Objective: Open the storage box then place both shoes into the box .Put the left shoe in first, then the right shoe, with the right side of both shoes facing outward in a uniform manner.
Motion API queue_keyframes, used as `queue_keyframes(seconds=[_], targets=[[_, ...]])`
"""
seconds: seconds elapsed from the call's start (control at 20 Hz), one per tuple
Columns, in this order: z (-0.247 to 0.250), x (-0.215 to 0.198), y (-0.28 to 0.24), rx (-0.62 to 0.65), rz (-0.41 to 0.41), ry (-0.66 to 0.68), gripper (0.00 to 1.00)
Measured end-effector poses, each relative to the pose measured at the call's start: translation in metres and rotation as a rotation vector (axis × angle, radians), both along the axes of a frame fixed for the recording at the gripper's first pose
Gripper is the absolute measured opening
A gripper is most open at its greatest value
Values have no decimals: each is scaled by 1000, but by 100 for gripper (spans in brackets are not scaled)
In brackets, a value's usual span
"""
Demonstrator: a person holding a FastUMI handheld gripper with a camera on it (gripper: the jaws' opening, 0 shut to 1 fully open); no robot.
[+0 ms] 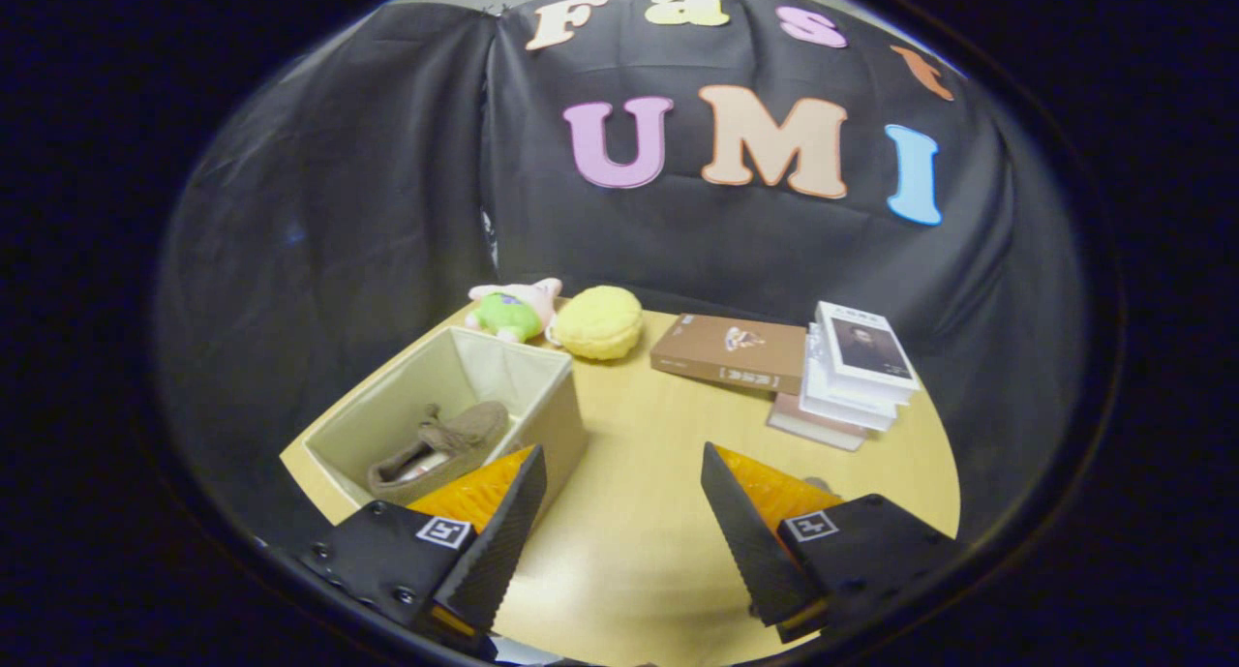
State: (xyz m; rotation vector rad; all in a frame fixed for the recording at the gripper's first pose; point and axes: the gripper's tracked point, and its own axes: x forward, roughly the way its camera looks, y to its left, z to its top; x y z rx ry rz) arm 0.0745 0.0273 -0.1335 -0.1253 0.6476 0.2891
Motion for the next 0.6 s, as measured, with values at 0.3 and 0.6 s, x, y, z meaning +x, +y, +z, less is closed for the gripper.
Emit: queue_keyframes(seconds=[0.3,0.6], targets=[[-18,2,-97,-57,-103,28,100],[-60,-8,-181,-109,-191,111,100]])
